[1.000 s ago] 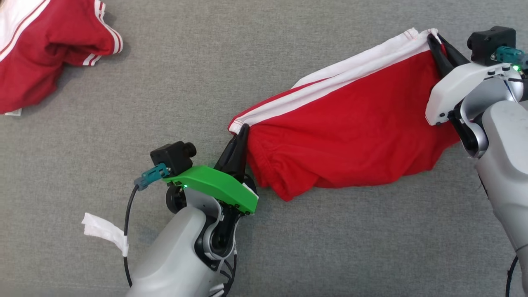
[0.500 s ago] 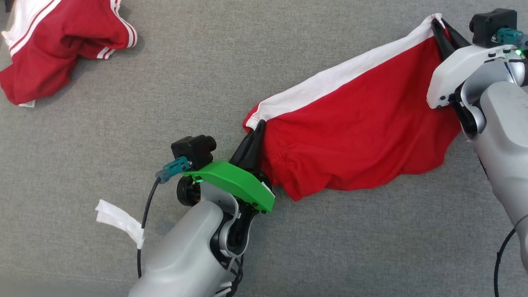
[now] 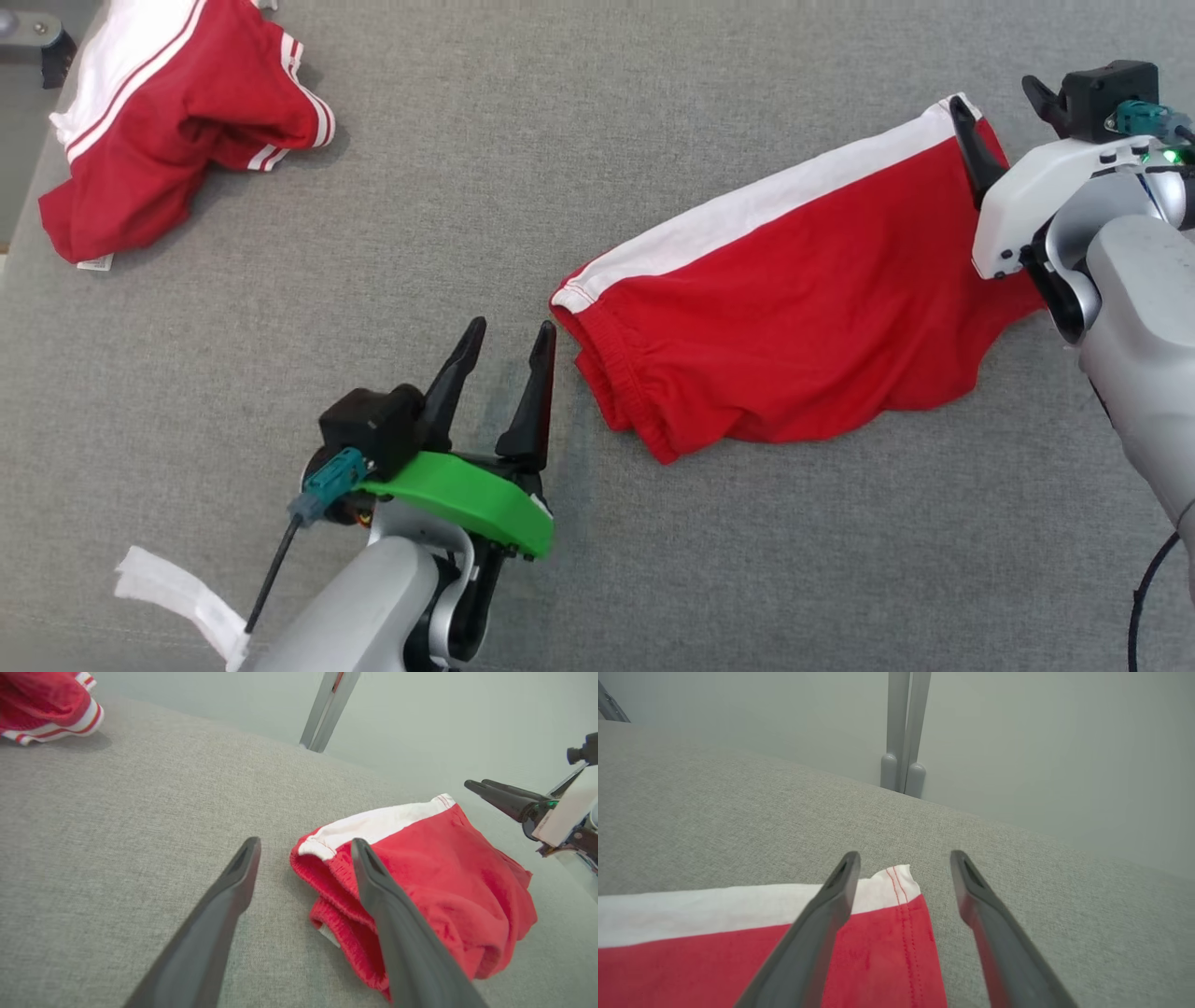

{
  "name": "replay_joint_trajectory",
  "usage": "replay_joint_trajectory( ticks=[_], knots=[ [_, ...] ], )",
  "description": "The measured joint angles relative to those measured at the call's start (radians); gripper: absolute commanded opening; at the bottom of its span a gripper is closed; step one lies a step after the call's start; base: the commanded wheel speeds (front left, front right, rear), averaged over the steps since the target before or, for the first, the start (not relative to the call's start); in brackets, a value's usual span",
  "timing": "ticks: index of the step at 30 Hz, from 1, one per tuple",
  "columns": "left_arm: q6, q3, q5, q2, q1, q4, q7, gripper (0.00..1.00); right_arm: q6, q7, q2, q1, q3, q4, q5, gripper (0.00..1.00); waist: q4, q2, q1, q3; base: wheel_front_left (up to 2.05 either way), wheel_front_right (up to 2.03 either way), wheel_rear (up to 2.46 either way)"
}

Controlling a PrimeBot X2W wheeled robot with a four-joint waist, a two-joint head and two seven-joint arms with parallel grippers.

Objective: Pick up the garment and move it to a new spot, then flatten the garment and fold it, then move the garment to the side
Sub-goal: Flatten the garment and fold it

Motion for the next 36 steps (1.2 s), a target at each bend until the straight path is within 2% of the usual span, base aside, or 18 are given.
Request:
replay_joint_trajectory(
  ticks=[7,11,16,26,27,28,30,36],
  knots=[
    [0.057,0.055,0.093,0.049,0.066,-0.088,-0.001,1.00,0.000,0.198,-0.053,0.054,0.080,0.008,0.103,1.00,0.002,0.0000,0.0000,-0.066,0.00,0.00,0.00],
    [0.059,0.066,0.115,0.048,0.083,-0.098,-0.001,1.00,0.000,0.303,-0.086,0.093,0.109,-0.017,0.184,1.00,0.014,0.0000,0.0000,-0.091,0.00,0.00,0.00],
    [0.066,0.087,0.134,0.058,0.083,-0.100,-0.001,1.00,0.000,0.369,-0.111,0.113,0.125,-0.033,0.236,1.00,0.039,0.0000,0.0000,-0.083,0.00,0.00,0.00],
    [0.060,0.133,0.147,0.058,0.084,-0.098,-0.001,1.00,0.000,0.474,-0.109,0.123,0.116,-0.007,0.313,1.00,0.071,0.0000,0.0000,-0.060,0.00,0.00,0.00],
    [0.058,0.137,0.149,0.058,0.086,-0.097,-0.001,1.00,-0.001,0.478,-0.108,0.123,0.116,-0.009,0.320,0.81,0.070,0.0000,0.0000,-0.062,0.00,0.00,0.00],
    [0.057,0.141,0.150,0.058,0.088,-0.096,-0.001,1.00,-0.001,0.481,-0.107,0.126,0.117,-0.013,0.328,0.37,0.069,0.0000,0.0000,-0.064,0.00,0.00,0.00],
    [0.057,0.148,0.150,0.058,0.093,-0.094,-0.001,1.00,-0.002,0.477,-0.103,0.131,0.122,-0.026,0.333,0.00,0.065,0.0000,0.0000,-0.067,0.00,0.00,0.00],
    [0.056,0.164,0.165,0.062,0.098,-0.091,-0.001,1.00,0.000,0.415,-0.089,0.156,0.140,-0.058,0.341,0.00,0.034,0.0000,0.0000,-0.077,0.00,0.00,0.00]
  ],
)
